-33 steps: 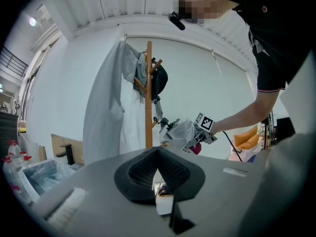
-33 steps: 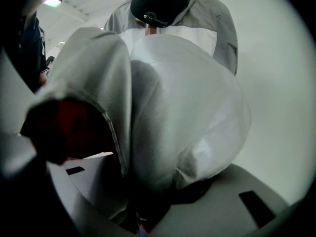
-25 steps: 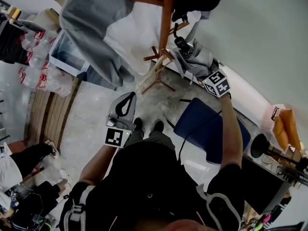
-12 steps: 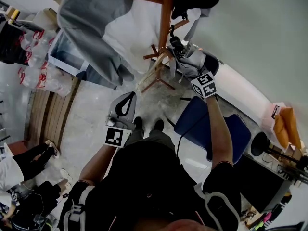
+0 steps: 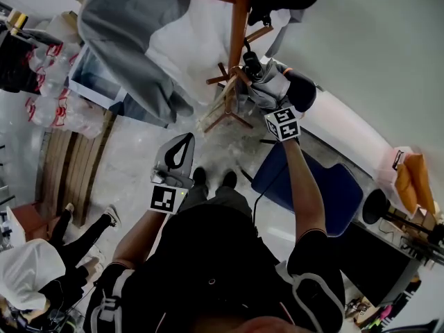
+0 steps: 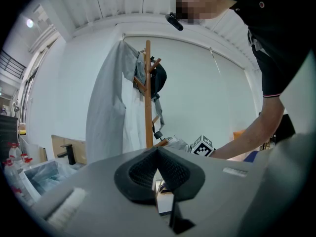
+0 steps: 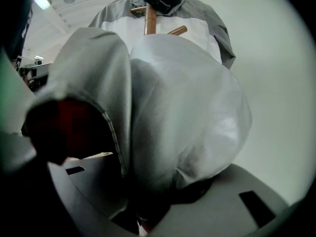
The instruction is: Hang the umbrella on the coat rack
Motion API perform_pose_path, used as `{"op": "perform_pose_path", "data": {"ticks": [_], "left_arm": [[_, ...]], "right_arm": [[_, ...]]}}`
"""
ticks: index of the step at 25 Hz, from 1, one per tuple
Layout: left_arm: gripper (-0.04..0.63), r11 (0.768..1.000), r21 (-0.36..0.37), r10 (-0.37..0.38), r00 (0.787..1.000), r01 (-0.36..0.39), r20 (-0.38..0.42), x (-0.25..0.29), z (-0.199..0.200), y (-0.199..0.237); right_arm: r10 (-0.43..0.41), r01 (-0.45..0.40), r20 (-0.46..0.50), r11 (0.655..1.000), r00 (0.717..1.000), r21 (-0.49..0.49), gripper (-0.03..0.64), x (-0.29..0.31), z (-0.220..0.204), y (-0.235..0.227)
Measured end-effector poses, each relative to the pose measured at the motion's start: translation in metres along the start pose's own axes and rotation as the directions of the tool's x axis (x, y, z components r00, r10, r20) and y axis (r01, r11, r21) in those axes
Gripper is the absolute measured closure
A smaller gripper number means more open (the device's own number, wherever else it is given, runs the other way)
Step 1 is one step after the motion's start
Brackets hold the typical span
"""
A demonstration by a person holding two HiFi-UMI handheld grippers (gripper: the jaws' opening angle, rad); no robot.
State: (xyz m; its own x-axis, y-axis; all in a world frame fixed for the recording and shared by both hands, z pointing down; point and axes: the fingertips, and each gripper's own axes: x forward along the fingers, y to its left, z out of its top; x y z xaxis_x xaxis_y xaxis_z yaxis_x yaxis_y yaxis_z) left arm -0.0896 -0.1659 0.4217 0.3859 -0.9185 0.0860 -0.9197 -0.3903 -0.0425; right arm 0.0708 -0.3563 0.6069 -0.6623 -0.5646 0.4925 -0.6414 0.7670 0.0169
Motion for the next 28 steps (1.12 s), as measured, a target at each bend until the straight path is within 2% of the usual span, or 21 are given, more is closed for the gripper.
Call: {"op": "perform_pose_path", "data": {"ticks": [16,22,28], "left_arm": [[0.595,1.0,0.022,-0.004,1.0,0.004,-0.014,-0.003,-0.007,0.007],[0.595,1.0,0.018,-0.012,1.0,0.013,-0.014,-0.003,-0.009,0.007],[0.595,0.999,0.011,-0.032,0.999,0.032,-0.013,-0.002,-0.009,0.0]], "right_arm": [[-0.16,0.156,0.167,0.987,0.973,0.036,0.468,0.034,-0.001,0.006],[-0.21,0.204,0.184,0.978,0.96,0.052,0.46,0.038,-0.006,0.006],[-0.21,0.196,0.186,0.977,0.96,0.088,0.454,0.042,-0.016,0.012]]}}
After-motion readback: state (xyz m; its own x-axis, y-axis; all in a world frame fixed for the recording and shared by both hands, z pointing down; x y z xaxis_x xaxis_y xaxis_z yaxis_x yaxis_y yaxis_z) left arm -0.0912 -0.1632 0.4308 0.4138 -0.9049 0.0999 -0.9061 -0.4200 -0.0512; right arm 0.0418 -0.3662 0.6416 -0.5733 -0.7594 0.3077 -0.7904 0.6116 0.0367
